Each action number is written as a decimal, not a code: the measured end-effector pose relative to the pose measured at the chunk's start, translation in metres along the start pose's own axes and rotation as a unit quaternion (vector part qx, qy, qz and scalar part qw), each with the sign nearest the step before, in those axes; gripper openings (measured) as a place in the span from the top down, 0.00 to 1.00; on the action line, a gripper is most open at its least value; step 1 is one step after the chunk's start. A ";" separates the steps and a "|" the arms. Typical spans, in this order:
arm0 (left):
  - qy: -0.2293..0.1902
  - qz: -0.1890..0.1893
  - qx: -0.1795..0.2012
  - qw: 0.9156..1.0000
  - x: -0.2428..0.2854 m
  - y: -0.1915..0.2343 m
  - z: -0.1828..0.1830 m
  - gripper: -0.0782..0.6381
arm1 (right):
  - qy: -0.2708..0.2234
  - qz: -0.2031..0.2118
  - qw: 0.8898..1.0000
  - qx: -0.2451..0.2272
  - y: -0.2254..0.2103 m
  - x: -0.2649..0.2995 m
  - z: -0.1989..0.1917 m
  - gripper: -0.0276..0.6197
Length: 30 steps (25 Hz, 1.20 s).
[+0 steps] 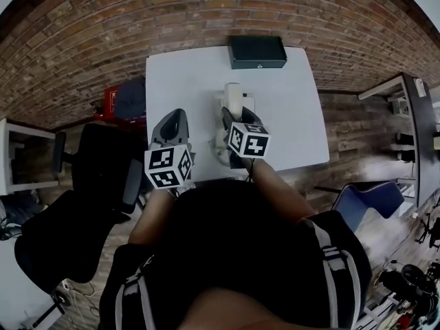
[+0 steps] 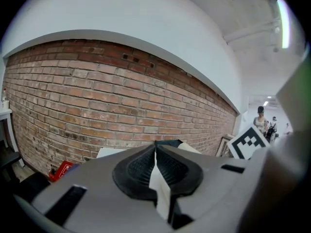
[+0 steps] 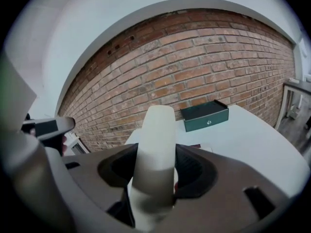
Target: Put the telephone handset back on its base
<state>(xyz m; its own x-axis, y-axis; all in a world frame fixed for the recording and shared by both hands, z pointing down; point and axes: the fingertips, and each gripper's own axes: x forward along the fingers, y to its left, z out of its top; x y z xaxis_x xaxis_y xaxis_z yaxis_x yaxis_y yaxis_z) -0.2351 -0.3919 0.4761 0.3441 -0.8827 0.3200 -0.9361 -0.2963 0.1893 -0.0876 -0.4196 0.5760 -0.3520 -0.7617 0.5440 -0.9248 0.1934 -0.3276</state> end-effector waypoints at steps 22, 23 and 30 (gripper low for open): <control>0.015 0.047 -0.017 0.999 -0.025 0.038 -0.017 0.88 | 0.116 -0.110 0.986 -0.054 -0.022 0.058 -0.069 0.64; 0.016 0.049 -0.017 0.999 -0.026 0.039 -0.019 0.88 | 0.116 -0.113 0.985 -0.052 -0.024 0.060 -0.069 0.64; 0.016 0.056 -0.016 0.998 -0.031 0.041 -0.020 0.88 | 0.124 -0.106 0.986 -0.026 -0.030 0.081 -0.086 0.64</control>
<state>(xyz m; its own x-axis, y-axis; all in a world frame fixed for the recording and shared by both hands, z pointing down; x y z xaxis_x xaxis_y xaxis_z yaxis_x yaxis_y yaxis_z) -0.2832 -0.3691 0.4928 0.2407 -0.8973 0.3700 -0.9661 -0.1849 0.1801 -0.1008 -0.4345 0.6963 -0.1684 -0.6157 0.7698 -0.9853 0.0828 -0.1493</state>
